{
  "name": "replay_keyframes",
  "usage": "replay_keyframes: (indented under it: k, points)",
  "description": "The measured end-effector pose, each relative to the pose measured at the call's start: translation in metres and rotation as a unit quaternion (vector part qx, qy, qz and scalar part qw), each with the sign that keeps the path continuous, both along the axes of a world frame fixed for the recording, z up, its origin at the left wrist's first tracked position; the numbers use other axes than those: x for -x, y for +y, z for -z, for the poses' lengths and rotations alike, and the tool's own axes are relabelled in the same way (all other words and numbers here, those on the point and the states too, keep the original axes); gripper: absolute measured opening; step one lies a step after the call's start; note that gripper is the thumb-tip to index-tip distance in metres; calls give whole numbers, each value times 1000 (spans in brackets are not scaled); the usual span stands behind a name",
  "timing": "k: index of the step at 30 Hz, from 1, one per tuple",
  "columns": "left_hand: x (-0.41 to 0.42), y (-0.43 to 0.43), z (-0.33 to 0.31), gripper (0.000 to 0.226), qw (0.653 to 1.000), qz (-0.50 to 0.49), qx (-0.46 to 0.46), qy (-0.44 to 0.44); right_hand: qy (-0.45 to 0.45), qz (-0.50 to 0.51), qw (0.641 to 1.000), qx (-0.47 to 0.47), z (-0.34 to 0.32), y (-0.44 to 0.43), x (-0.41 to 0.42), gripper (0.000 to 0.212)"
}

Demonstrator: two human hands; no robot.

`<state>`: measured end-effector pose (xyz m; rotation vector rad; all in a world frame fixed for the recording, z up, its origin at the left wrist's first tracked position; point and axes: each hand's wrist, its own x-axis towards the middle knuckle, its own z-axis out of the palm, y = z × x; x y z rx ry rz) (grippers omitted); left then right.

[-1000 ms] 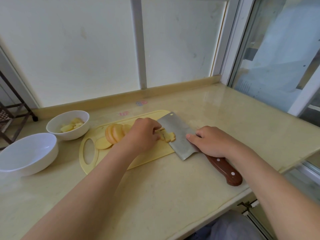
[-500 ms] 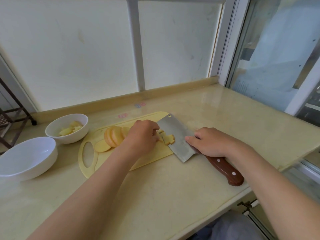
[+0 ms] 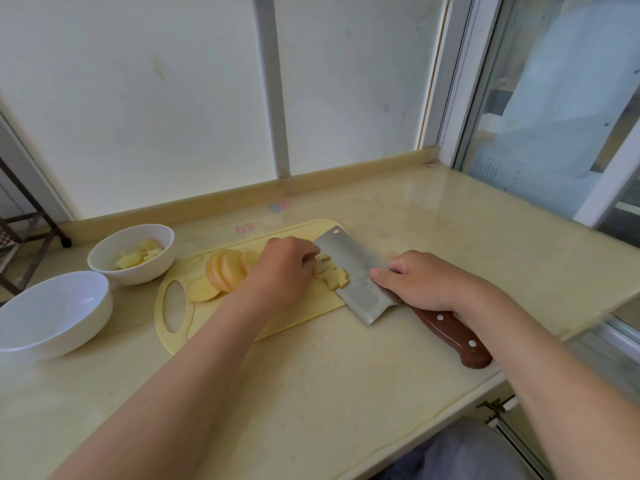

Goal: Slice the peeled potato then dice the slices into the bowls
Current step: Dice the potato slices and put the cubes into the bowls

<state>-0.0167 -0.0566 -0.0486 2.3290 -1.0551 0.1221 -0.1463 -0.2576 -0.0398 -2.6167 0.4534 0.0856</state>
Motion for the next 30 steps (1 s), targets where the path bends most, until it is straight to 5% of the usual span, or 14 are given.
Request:
replay_keyframes:
  k: [10, 22, 30]
  points:
    - [2, 3, -11, 23, 994, 25, -103, -18, -6, 11, 999, -51, 1, -4, 1, 50]
    - [0, 1, 2, 19, 995, 43, -46, -76, 6, 3, 998, -67, -2, -7, 0, 49]
    - [2, -2, 1, 11, 994, 27, 61, -89, -17, 34, 975, -219, -2, -9, 4, 40]
